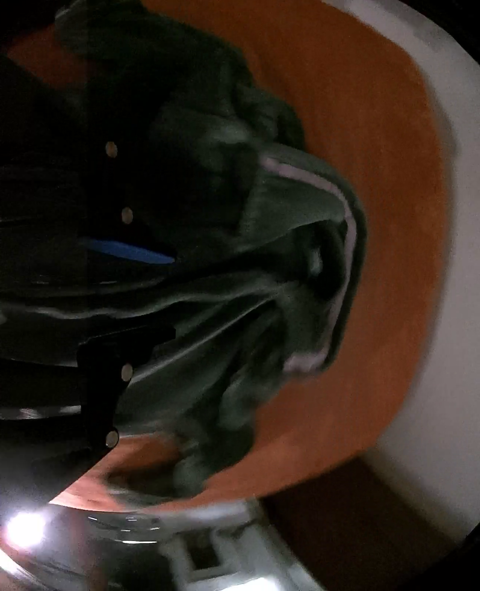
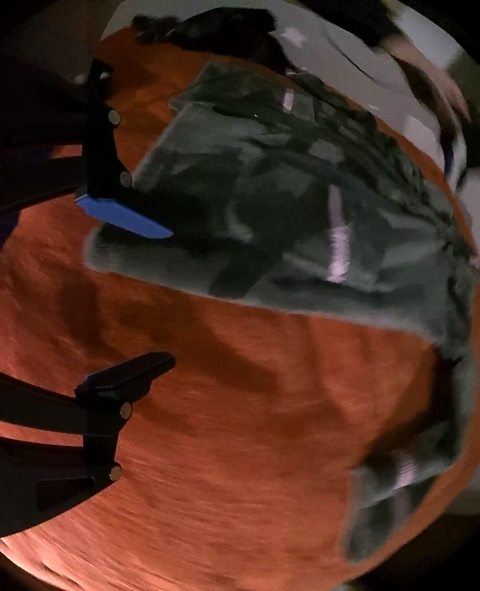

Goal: Fold clothes

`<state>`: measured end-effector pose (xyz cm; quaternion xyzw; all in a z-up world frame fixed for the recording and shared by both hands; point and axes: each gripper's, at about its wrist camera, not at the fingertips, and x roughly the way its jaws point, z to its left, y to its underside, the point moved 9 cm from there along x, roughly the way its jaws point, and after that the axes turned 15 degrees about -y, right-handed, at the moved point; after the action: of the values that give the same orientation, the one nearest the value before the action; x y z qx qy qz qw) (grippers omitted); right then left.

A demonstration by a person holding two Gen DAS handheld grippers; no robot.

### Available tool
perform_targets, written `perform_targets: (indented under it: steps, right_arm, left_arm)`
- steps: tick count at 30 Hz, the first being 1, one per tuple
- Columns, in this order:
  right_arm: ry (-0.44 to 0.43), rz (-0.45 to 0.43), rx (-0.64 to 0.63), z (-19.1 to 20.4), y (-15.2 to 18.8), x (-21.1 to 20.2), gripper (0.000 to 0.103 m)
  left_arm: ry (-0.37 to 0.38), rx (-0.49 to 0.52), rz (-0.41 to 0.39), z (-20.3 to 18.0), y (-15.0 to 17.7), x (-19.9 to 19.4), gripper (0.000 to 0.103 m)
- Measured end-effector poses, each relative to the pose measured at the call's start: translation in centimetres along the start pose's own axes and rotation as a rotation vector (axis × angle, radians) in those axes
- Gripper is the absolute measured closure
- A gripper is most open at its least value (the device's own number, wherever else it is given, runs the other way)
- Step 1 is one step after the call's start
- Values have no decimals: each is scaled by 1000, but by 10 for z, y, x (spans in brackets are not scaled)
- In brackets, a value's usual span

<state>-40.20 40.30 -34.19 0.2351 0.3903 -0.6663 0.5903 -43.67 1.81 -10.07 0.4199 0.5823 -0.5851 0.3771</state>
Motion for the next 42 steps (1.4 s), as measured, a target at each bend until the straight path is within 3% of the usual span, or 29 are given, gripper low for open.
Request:
perform_targets:
  steps: [1,4,5,6,7,9,11,14,16,18,20,24,26,28,34,35,36,39,42]
  right_arm:
    - [-35,-8,52,-6,4,2,40]
    - [-178,-48,203,-15,11,4,40]
    - [-230,-57,239,-16,10,5,48]
    - [-277,-61,269,-15,9,5,55]
    - [-324,-65,300,-15,8,6,63]
    - [-377,-49,359,-16,13,14,63]
    - [-421,-27,418,-18,19,23,63]
    - [-454,-24,476,-19,21,30,63]
    - [-449,-36,475,-16,18,30,63]
    - [-410,-38,428,-6,15,29,65]
    - [-360,-19,365,4,13,30,65]
    - [-313,-4,345,10,15,26,65]
    - [-296,-3,344,7,17,25,65]
    - [-279,-2,343,4,18,24,64]
    - [-271,-7,373,-9,28,23,64]
    - [-266,-5,370,-9,27,23,64]
    - [-261,-3,368,-9,27,23,64]
    - [-248,1,363,-8,26,25,64]
    - [-251,3,351,-5,28,24,64]
  left_arm:
    - [42,47,-11,-8,27,-12,60]
    - [206,164,45,-35,163,-35,57]
    - [215,176,52,-40,206,-35,57]
    - [220,189,57,-45,249,-35,57]
    - [180,211,24,-46,273,-36,57]
    - [104,318,-34,-52,329,-35,57]
    - [92,411,-3,-57,363,-30,57]
    - [100,455,21,-66,387,-19,57]
    - [63,456,-9,-71,381,-10,57]
    - [-23,466,-79,-73,369,-3,57]
    - [-29,490,-111,-78,360,-1,57]
    - [-63,669,-120,-95,366,7,57]
    - [-106,698,-142,-98,368,11,56]
    - [-109,698,-144,-99,368,10,56]
    - [-204,729,-249,-112,362,15,57]
    - [-194,727,-255,-116,362,16,80]
    - [-186,724,-246,-119,363,17,94]
    - [-201,694,-266,-96,370,-6,95]
    - [-229,728,-283,-84,379,-18,95]
